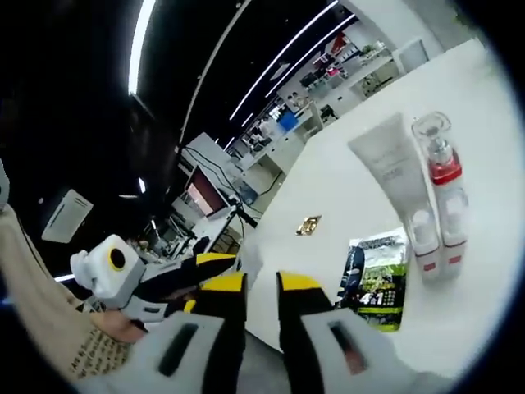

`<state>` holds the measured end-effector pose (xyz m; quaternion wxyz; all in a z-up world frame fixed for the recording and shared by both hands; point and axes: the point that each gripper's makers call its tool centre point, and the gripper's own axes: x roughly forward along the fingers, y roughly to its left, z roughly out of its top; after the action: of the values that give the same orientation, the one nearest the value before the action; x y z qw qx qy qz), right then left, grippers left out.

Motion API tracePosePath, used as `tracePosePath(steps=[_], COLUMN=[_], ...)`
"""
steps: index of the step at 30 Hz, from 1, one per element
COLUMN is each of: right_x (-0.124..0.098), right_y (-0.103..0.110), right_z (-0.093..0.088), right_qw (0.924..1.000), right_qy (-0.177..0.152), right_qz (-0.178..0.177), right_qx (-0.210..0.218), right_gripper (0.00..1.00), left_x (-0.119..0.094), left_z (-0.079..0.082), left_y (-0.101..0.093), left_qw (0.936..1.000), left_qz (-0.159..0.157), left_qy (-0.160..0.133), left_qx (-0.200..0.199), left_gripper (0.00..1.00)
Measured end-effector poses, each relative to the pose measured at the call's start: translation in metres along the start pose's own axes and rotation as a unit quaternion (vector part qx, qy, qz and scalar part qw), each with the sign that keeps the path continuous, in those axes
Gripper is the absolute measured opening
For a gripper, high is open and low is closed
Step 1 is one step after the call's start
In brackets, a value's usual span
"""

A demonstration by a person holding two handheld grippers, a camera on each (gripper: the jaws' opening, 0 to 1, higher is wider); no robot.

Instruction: Arrange the skincare products in the storage area until every visible bottle or jar stands upright without overlapping.

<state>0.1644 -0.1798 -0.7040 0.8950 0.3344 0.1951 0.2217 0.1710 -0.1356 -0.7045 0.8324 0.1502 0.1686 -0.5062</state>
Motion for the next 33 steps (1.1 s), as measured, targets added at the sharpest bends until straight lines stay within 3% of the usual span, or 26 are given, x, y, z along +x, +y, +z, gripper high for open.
tracePosePath(steps=[7, 13, 19, 23, 26, 29, 33], right_x=[0.003, 0.001, 0.0, -0.002, -0.003, -0.002, 0.001], right_y=[0.006, 0.012, 0.005, 0.001, 0.001, 0.002, 0.006], right_z=[0.002, 0.001, -0.001, -0.001, -0.001, -0.002, -0.005], right_qw=[0.9999, 0.9994, 0.9995, 0.9996, 0.9995, 0.9993, 0.999], right_qy=[-0.003, -0.013, -0.006, -0.002, 0.0, 0.004, 0.012], right_qz=[0.012, 0.029, 0.027, 0.025, 0.027, 0.031, 0.039], right_qx=[0.001, 0.013, 0.011, 0.014, 0.018, 0.02, 0.021], right_gripper=[0.02, 0.01, 0.01, 0.01, 0.01, 0.01, 0.01], left_x=[0.002, 0.002, 0.0, -0.004, -0.007, -0.006, -0.006], left_z=[-0.001, -0.006, -0.013, -0.02, -0.026, -0.029, -0.026], left_y=[-0.004, -0.006, -0.008, 0.001, 0.002, 0.01, 0.008], left_qw=[0.9999, 0.9995, 0.9939, 0.987, 0.9778, 0.9757, 0.9572], left_qz=[-0.01, -0.025, -0.061, -0.083, -0.121, -0.125, -0.157], left_qy=[0.004, 0.009, 0.014, 0.02, 0.034, 0.032, 0.021], left_qx=[-0.001, -0.018, -0.09, -0.136, -0.168, -0.177, -0.242], left_gripper=[0.37, 0.38, 0.45, 0.43, 0.37, 0.35, 0.28])
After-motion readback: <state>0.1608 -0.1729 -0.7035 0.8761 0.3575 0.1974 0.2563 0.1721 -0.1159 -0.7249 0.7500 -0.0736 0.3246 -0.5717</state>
